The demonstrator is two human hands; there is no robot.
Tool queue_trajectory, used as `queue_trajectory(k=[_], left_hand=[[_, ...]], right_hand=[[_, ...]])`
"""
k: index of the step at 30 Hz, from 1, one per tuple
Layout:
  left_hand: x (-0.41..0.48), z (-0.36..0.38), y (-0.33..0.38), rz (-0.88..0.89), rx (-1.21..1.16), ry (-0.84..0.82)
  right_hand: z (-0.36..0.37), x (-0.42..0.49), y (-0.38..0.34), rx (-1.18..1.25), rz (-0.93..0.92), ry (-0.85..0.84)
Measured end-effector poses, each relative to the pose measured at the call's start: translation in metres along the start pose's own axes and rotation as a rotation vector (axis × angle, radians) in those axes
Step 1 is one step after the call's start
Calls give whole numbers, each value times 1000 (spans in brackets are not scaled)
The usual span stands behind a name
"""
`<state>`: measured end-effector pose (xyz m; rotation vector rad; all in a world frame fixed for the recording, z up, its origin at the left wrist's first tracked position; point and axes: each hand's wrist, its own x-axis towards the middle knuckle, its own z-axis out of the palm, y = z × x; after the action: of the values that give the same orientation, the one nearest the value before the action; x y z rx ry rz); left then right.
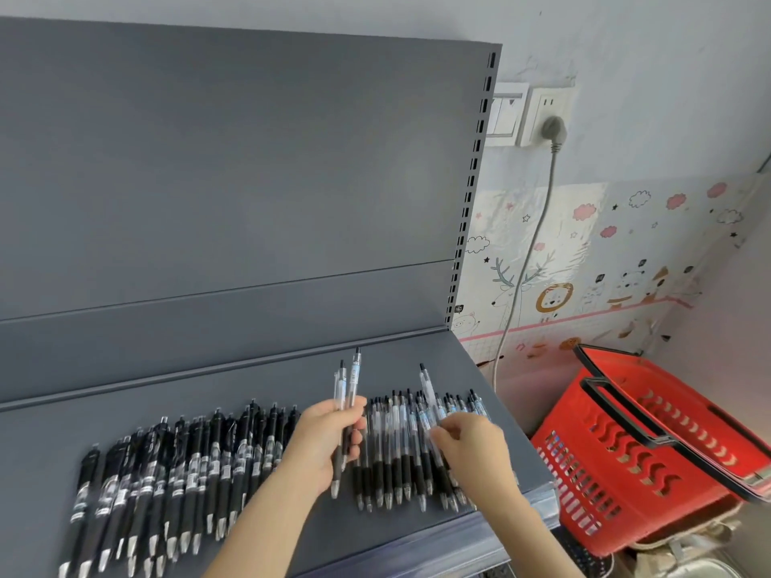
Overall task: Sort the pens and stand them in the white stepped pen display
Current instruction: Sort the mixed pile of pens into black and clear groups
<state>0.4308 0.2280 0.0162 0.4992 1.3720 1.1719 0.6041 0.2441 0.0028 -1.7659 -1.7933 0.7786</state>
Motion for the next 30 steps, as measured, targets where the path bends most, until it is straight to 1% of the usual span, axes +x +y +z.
queue_trajectory(k=[2,4,11,12,14,15,17,19,22,24,27,28,30], left_hand=[[2,-4,-2,-20,31,11],[3,-5,-4,-47,46,3],[2,-8,-6,-66,-43,-69],[1,-7,-6,-66,-53,-80],[0,-5,-5,-77,-91,-105],[-1,-3,-4,-87,-114,-126],[-3,2,-2,-96,-122,-168],[-6,7,-1,-81,-98,-188],[-8,10,-1,-76,-93,-198],[-7,7,-1,-50,-30,-147],[1,-10,-2,39,281,19],[4,-16,-4,46,337,54],[8,-22,-7,26,333,89]], right_hand=[[6,5,7,-140,-2,1],[13,7,9,-224,-12,-8],[17,7,12,-267,-52,4],[15,6,8,-225,-73,22],[12,1,-6,-21,-116,27],[11,-4,-16,91,-126,-11],[17,-12,-33,232,-120,-116],[26,-16,-40,286,-100,-167],[32,-13,-38,326,-71,-168],[29,-12,-33,350,-50,-170],[18,-10,-20,282,-1,-149],[14,-9,-13,227,7,-138],[10,-8,-1,99,12,-105]])
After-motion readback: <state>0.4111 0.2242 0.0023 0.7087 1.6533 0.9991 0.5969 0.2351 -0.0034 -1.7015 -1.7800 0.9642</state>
